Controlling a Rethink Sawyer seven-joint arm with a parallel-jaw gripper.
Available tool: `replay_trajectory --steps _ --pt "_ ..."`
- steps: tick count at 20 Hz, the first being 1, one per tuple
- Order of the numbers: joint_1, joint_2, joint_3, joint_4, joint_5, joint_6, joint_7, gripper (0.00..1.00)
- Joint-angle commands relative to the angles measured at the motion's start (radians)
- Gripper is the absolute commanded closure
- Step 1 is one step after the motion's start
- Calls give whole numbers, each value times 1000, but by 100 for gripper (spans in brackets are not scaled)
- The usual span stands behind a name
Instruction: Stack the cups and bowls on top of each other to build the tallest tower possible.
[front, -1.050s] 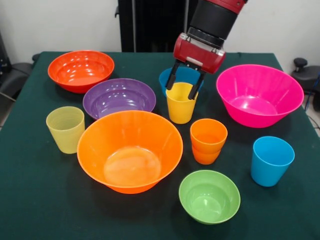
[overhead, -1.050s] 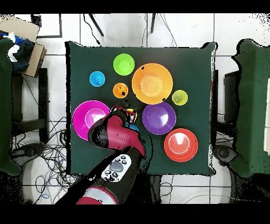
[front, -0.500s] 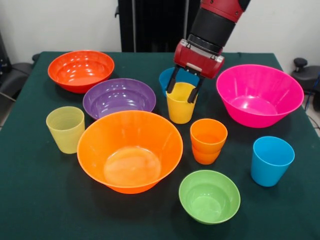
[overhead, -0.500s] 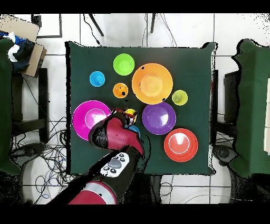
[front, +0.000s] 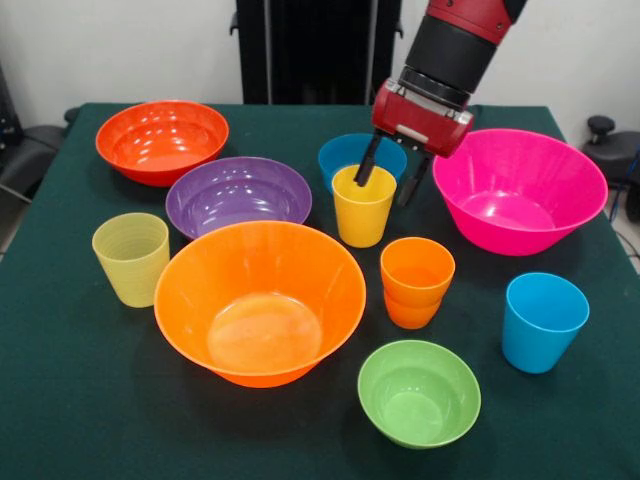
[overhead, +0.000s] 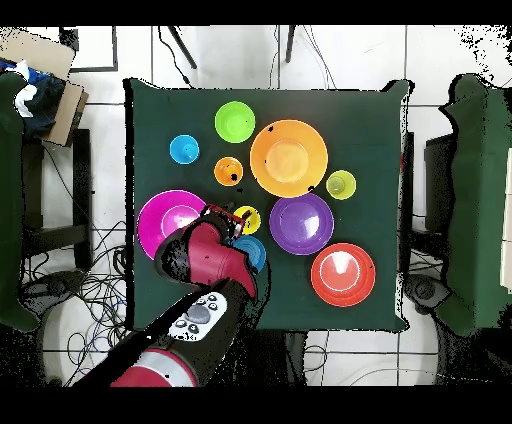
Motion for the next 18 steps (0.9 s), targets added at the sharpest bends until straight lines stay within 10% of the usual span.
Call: replay_trajectory --steps 1,18 --pt "54 -7 38 -15 108 151 233 0" --pt "15 -3 73 -1 73 92 218 0"
